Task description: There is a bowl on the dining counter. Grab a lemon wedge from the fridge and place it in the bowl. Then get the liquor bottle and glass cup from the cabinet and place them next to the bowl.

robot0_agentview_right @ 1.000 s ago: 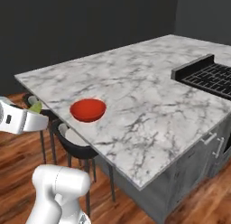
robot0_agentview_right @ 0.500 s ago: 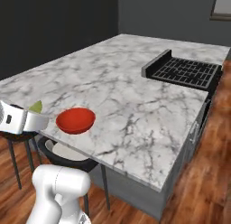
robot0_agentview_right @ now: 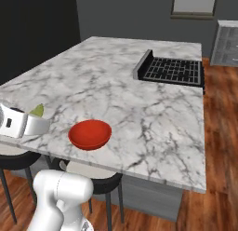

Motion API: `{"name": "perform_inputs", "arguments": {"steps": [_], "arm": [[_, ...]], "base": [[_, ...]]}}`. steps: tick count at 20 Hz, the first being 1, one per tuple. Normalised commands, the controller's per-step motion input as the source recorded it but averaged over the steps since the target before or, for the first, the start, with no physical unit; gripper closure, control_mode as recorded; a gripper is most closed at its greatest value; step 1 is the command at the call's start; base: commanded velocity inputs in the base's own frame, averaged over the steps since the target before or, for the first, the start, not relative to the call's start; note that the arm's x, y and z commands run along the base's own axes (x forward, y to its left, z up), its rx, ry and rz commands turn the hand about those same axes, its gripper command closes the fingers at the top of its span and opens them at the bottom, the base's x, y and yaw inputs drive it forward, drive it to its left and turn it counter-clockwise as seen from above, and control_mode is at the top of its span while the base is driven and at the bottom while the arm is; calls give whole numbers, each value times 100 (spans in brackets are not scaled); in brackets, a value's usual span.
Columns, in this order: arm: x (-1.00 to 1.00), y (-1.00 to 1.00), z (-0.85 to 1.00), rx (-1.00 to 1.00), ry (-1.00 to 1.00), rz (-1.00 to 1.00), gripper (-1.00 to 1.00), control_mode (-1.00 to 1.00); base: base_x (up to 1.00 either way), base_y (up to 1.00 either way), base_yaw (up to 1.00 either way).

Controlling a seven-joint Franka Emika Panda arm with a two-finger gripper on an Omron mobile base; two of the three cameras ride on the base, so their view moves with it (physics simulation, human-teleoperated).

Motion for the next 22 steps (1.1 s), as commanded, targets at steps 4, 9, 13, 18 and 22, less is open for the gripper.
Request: {"name": "perform_inputs", "arguments": {"steps": [4, 9, 13, 18, 22], "arm": [[29, 22, 0, 1, 4, -10, 100, -100], [57, 6, 0, 5, 13, -14, 100, -100], [38, -6, -1, 6, 23, -8, 100, -100], [25, -22, -16, 6, 28, -1, 100, -100], [32, -25, -40, 6, 22, 0, 100, -100]], "base": [[21, 35, -16], [0, 0, 0], [0, 0, 0], [0, 0, 0], [0, 0, 0]]}}
